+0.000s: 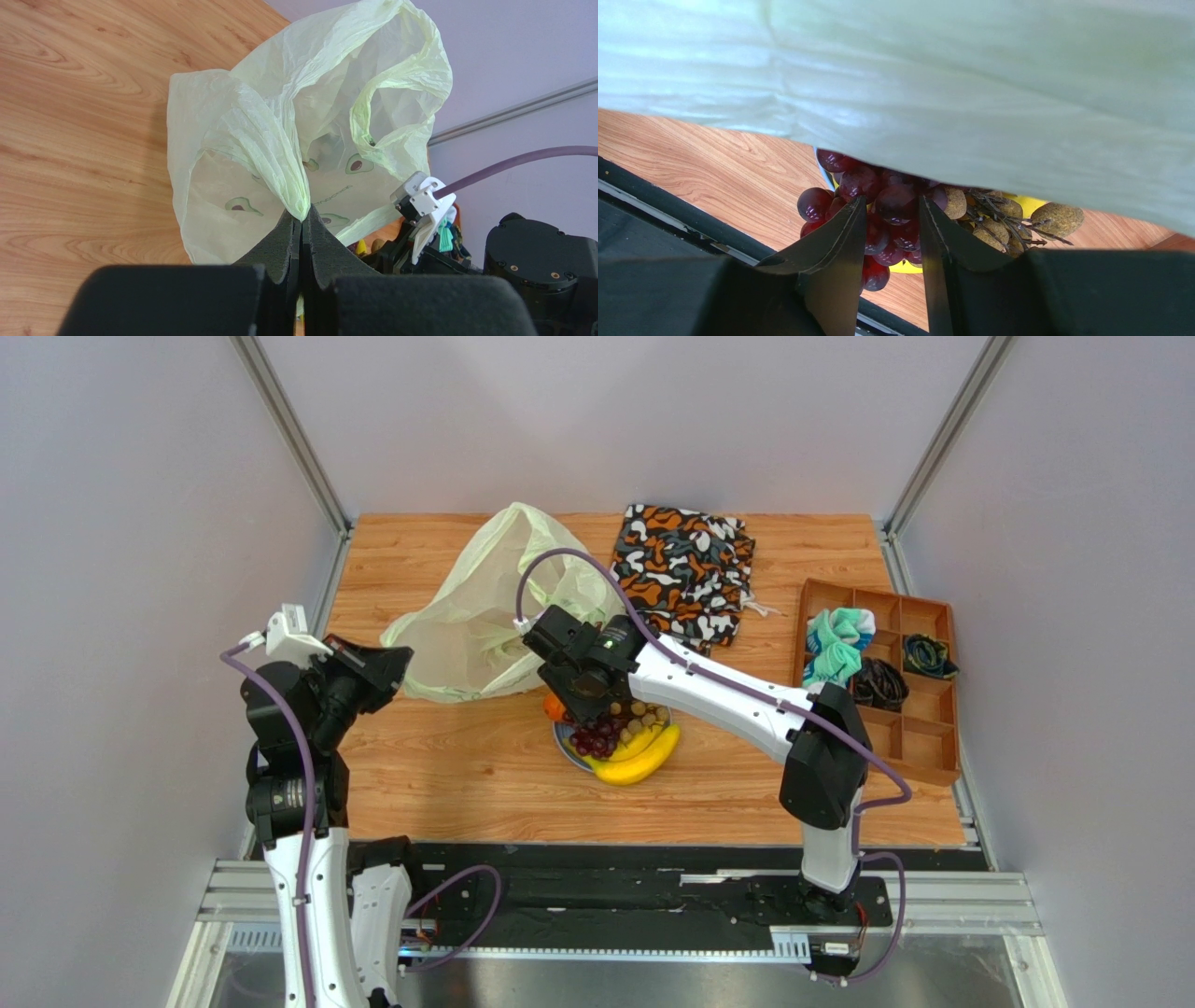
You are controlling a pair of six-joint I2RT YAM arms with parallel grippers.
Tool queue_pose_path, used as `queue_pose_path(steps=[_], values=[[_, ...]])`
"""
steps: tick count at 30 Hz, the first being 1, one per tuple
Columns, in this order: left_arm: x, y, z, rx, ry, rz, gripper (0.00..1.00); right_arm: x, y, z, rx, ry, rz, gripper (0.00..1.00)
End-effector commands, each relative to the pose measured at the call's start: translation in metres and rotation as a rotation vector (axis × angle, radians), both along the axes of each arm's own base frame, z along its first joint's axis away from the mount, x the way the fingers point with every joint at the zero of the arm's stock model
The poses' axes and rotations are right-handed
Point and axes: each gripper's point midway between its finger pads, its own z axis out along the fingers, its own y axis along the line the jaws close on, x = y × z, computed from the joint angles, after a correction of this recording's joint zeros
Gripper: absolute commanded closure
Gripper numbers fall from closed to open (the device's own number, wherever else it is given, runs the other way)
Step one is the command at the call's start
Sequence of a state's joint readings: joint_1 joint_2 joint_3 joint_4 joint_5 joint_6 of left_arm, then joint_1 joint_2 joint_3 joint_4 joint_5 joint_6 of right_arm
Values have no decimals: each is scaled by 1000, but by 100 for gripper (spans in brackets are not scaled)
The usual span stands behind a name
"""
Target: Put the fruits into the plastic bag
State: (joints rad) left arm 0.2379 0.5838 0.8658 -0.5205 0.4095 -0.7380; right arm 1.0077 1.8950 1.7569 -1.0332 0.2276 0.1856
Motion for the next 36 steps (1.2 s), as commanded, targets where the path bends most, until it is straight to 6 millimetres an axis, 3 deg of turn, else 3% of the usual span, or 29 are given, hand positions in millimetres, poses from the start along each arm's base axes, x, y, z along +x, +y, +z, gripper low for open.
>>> queue_pose_path(steps=[1, 13, 23, 32, 36], values=[[0, -3, 6, -7, -27, -10, 100, 5, 8, 14, 21, -41, 14, 66], [0, -2, 5, -6, -26, -7, 100, 2, 8, 31, 73, -57, 14, 100], [0, -2, 3, -9, -18, -8, 100, 2, 9, 75, 209, -128, -7, 100], [0, -2, 2, -10, -14, -8, 100, 0, 6, 80, 226, -136, -15, 100], [-1, -1, 2, -7, -13, -2, 100, 2, 9, 91, 268, -158, -14, 100]])
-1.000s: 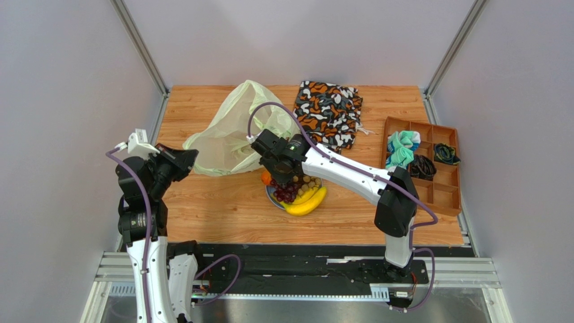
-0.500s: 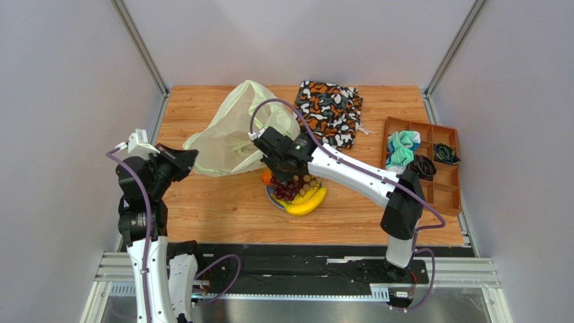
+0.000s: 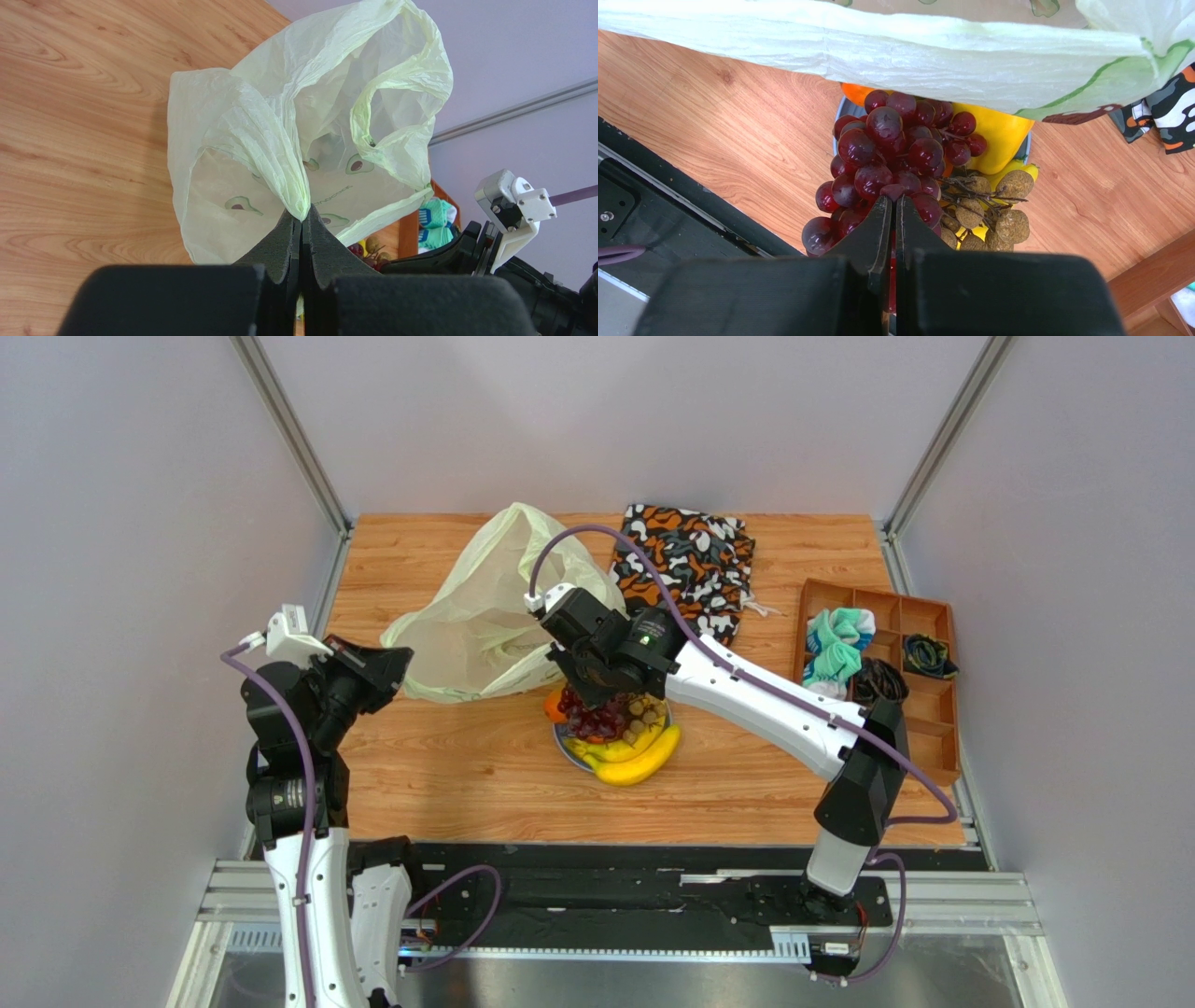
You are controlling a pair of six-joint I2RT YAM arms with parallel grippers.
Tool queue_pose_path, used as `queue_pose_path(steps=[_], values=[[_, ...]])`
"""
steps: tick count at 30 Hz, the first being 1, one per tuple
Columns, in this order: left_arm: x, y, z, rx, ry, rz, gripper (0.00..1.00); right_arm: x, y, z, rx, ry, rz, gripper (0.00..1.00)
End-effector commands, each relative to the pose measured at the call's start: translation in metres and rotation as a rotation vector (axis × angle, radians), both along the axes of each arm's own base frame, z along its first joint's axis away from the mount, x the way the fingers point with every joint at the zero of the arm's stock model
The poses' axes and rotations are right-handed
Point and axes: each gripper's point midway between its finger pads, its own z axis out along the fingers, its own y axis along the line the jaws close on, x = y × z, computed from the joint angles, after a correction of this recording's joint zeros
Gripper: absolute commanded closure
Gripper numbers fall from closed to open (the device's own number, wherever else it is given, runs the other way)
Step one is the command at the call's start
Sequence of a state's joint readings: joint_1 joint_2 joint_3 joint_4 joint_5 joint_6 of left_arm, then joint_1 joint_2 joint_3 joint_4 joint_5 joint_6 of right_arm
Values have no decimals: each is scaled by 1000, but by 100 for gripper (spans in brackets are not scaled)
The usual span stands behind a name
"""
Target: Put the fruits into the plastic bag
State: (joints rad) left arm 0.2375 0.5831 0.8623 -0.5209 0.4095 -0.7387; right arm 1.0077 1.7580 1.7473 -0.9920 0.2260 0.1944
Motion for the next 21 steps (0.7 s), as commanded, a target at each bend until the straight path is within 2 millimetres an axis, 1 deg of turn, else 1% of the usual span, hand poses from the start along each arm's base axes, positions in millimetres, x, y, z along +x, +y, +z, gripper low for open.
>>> queue_pose_path(steps=[1, 5, 8, 10, 12, 13, 21], values=[[0, -1, 2, -7, -13, -2, 100, 2, 9, 41, 136, -83, -3, 100], [-1, -1, 2, -9, -12, -2, 100, 6, 16, 59, 202, -125, 5, 100], [0, -1, 1, -11, -10, -1, 100, 8, 20, 63, 220, -140, 13, 100], [-1, -1, 1, -11, -10, 0, 100, 8, 20, 64, 224, -143, 13, 100], [0, -1, 1, -9, -9, 3, 100, 8, 21, 71, 241, -156, 19, 100], [-1, 0, 1, -9, -7, 4, 100, 8, 20, 69, 240, -157, 19, 100], [-1, 1, 1, -8, -8, 14, 100, 11, 18, 95, 306, -229, 28, 100]])
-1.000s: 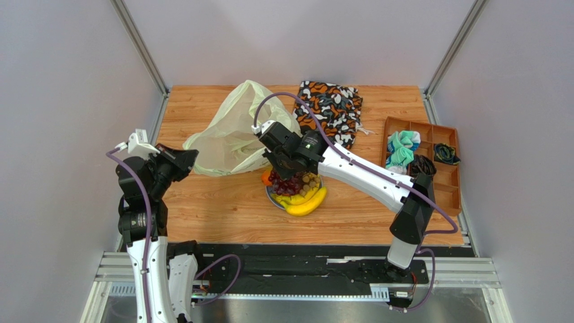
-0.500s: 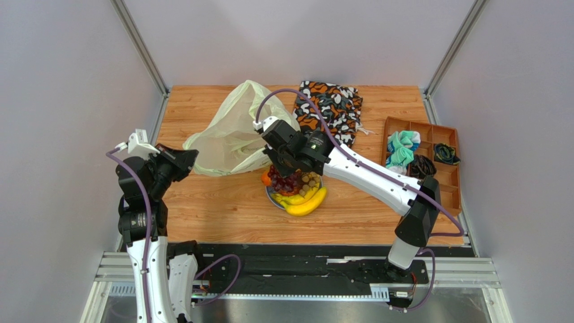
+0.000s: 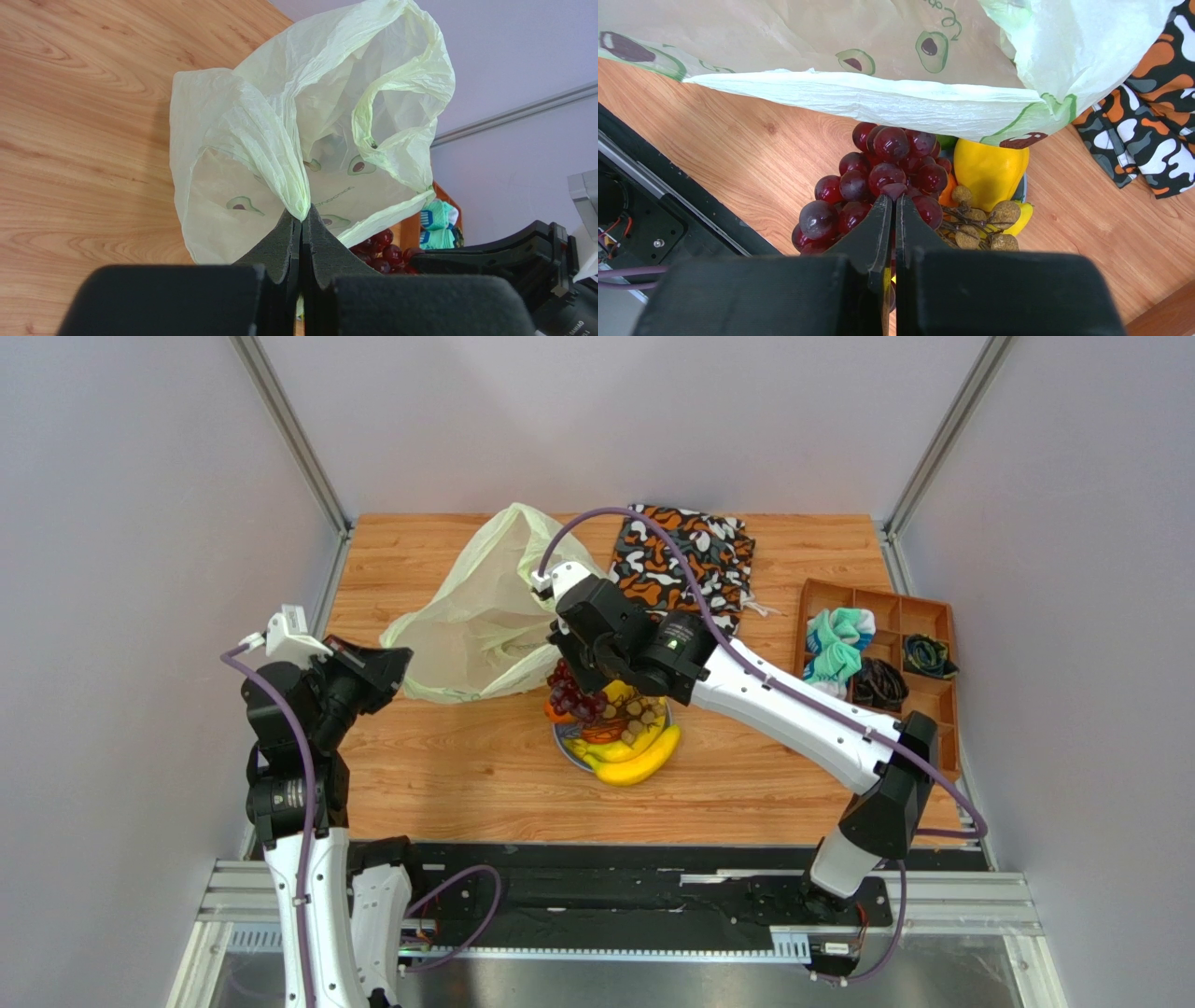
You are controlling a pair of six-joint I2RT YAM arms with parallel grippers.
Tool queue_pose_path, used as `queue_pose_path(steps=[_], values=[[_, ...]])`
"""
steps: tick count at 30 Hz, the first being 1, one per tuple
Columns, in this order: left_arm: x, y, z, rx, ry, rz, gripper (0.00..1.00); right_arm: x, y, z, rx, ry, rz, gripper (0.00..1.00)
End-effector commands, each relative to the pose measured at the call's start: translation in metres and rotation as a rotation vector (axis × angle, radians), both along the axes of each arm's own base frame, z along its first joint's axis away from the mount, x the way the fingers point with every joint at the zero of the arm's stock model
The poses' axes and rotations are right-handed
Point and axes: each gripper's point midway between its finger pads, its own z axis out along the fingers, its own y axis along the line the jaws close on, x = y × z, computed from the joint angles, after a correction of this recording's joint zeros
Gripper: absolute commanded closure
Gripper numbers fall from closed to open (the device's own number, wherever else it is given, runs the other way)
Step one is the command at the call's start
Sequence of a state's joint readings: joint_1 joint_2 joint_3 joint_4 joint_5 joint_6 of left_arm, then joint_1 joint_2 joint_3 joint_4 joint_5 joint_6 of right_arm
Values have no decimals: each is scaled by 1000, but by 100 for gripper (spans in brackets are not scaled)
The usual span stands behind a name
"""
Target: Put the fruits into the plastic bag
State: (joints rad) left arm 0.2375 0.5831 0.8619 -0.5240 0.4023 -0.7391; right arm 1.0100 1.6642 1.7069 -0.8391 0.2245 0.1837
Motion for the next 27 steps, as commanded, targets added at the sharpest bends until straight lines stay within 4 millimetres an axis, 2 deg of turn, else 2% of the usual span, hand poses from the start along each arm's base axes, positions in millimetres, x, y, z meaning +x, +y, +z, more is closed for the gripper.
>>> queue_pose_path(steps=[1, 6, 13, 19, 23, 27], values=[[-1, 0, 1, -9, -9, 7, 100, 3, 5, 53, 142, -122, 17, 100], [-2, 0, 1, -12, -7, 9, 100, 4, 4, 68, 174, -153, 20, 100], [-1, -1, 2, -25, -5, 8, 100, -6, 2, 96, 256, -173, 53, 100], [-1, -1, 2, -26, -3, 10, 100, -22, 3, 146, 394, -205, 100, 100], [-1, -1, 4, -27, -7, 9, 100, -32, 2, 191, 503, -246, 125, 100], [0, -2, 6, -25, -16, -1, 100, -31, 10, 219, 571, -275, 144, 100]])
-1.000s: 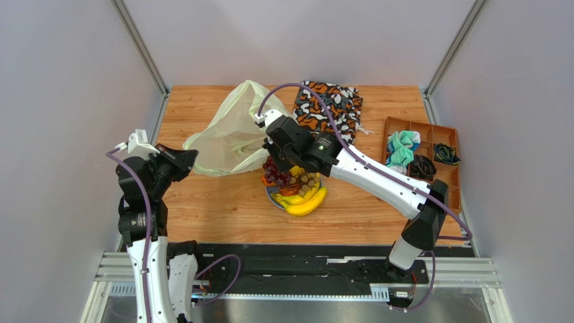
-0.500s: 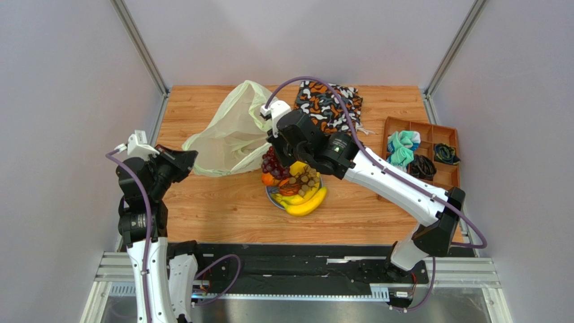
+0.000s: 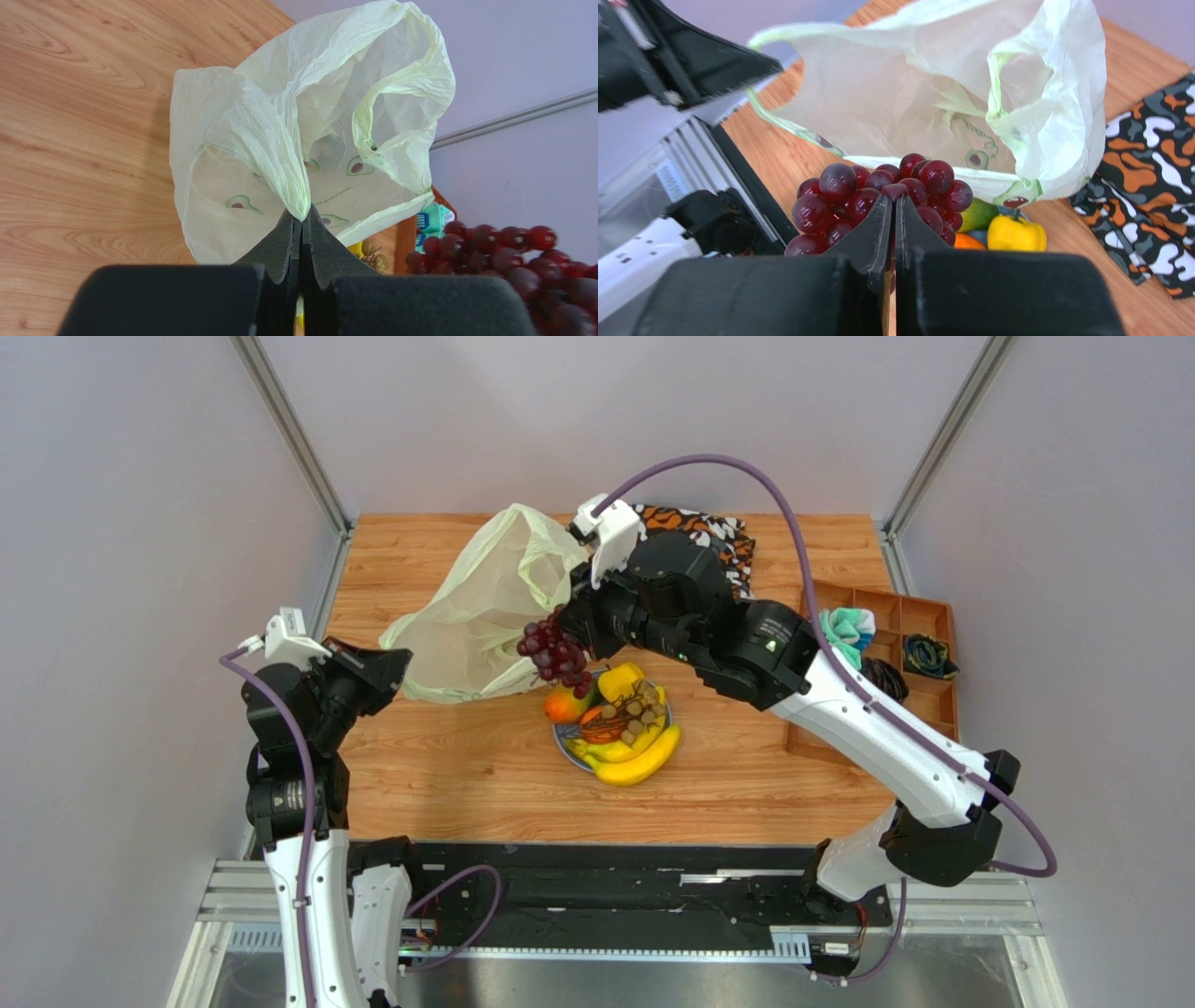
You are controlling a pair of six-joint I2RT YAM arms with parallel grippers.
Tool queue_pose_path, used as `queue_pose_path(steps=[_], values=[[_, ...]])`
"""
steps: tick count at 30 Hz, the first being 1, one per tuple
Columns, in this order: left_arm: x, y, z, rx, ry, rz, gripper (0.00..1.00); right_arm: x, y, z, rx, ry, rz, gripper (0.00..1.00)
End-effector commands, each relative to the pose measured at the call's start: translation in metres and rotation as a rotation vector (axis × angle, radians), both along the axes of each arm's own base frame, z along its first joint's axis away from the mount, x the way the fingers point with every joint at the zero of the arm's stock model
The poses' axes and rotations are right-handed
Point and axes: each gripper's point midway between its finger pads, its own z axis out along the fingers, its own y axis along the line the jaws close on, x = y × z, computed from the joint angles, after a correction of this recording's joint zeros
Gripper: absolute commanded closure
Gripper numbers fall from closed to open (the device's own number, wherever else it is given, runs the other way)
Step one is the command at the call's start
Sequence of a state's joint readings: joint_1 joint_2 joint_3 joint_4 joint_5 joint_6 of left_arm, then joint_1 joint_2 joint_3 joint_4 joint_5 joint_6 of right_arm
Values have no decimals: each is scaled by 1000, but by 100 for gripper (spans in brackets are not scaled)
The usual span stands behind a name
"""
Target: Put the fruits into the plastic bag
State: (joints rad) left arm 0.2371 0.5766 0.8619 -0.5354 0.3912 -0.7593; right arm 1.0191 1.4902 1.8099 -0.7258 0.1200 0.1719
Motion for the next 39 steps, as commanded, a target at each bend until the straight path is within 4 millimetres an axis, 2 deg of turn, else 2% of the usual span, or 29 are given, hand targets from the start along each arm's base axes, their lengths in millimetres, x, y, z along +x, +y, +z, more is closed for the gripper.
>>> queue_pose_path(steps=[1, 3, 4, 6, 7, 8, 10, 11, 13, 14, 15, 17, 20, 21, 26, 33, 34, 39], values=[[1, -4, 8, -6, -28, -18, 100, -7, 11, 83, 218, -101, 53, 100], [0, -4, 10, -5, -31, -23, 100, -6, 17, 99, 242, -122, 67, 100], [-1, -5, 12, -3, -38, -28, 100, -1, 28, 90, 214, -113, 75, 100], [-2, -6, 15, 3, -44, -35, 100, 4, 37, 92, 218, -116, 86, 100], [-3, -7, 16, 3, -46, -41, 100, 4, 39, 104, 241, -133, 95, 100], [-3, -8, 18, 4, -52, -43, 100, 7, 50, 96, 226, -122, 110, 100], [-5, -10, 20, 3, -55, -55, 100, 11, 57, 106, 253, -142, 111, 100], [-6, -11, 21, 3, -61, -58, 100, 11, 70, 99, 246, -130, 148, 100], [-6, -12, 22, -4, -61, -64, 100, 17, 79, 96, 245, -129, 155, 100], [-6, -12, 22, -4, -62, -64, 100, 17, 81, 101, 259, -135, 161, 100], [-7, -13, 23, -6, -64, -65, 100, 22, 90, 90, 242, -122, 162, 100], [-7, -12, 24, -7, -66, -63, 100, 28, 95, 83, 232, -118, 156, 100], [-8, -14, 25, -15, -67, -69, 100, 46, 103, 57, 189, -95, 132, 100], [-8, -14, 25, -17, -67, -71, 100, 53, 108, 43, 167, -78, 127, 100], [-9, -12, 27, -15, -70, -54, 100, 90, 107, -5, 80, -36, 59, 100], [-8, -12, 31, -12, -73, -57, 100, 150, 84, -80, -78, 7, -109, 100], [-8, -12, 30, -13, -70, -56, 100, 163, 74, -92, -115, 1, -154, 100], [-7, -12, 30, -13, -68, -56, 100, 194, 52, -142, -209, 42, -259, 100]])
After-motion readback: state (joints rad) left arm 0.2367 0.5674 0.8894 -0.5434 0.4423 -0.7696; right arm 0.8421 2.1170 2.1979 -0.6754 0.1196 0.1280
